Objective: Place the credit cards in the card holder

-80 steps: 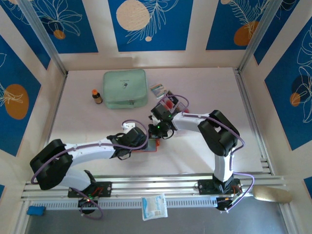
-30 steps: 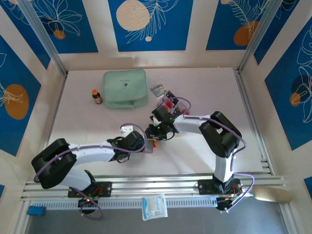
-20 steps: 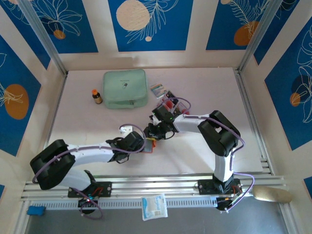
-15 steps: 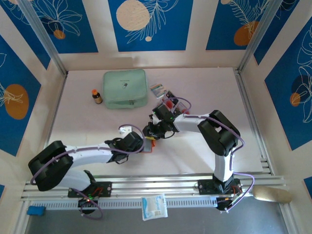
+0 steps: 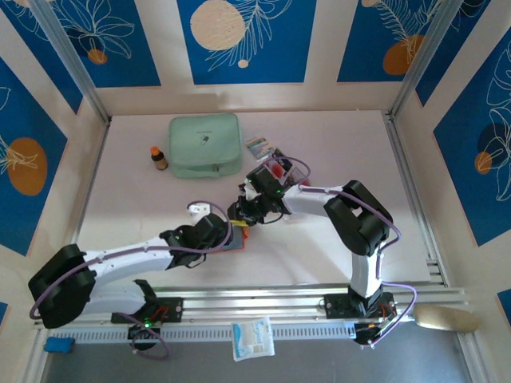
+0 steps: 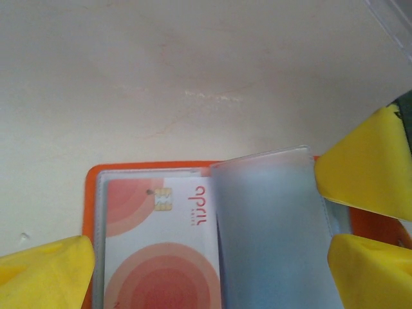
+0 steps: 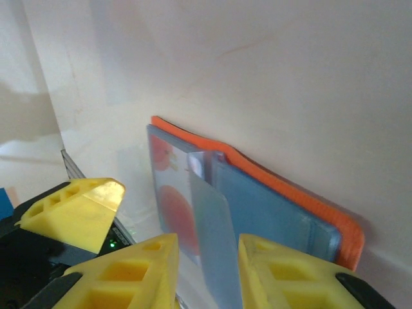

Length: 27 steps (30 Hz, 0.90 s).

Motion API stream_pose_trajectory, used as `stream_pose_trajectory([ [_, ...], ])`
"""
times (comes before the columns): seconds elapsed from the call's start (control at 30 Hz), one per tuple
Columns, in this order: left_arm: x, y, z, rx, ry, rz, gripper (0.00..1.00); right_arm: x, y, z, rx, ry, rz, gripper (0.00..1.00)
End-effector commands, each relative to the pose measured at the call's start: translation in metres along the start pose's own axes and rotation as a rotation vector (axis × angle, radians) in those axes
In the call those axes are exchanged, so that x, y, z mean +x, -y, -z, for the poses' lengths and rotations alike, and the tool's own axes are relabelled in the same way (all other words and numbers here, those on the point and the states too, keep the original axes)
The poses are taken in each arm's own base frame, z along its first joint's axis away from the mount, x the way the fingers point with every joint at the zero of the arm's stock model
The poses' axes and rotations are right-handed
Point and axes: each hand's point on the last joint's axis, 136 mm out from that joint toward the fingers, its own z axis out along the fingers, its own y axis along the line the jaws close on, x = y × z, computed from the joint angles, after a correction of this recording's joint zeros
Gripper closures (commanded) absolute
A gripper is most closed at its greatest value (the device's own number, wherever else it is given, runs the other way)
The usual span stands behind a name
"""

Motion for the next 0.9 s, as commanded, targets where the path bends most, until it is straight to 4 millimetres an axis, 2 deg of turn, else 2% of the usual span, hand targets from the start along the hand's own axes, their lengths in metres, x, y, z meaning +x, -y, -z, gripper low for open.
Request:
stream_pose_trajectory([
  [0.0,-0.002,-0.013,0.007,-0.037,0.028,-0.006,0.07,0.002,-0.013,-0.007,-0.035,-0.034,0.0,0.69],
  [0.37,-0.019,-0.022,0.026,-0.036,0.092,0.023,0.06,0.004,-0.039,-0.024,-0.07,-0.068,0.02,0.69],
  [0.7,-0.034,-0.039,0.049,-0.043,0.164,0.063,0.06,0.025,-0.05,-0.049,-0.063,-0.12,0.034,0.69],
  [0.87,-0.037,-0.043,0.054,-0.048,0.177,0.07,0.06,0.042,-0.056,-0.053,-0.067,-0.136,0.046,0.69],
])
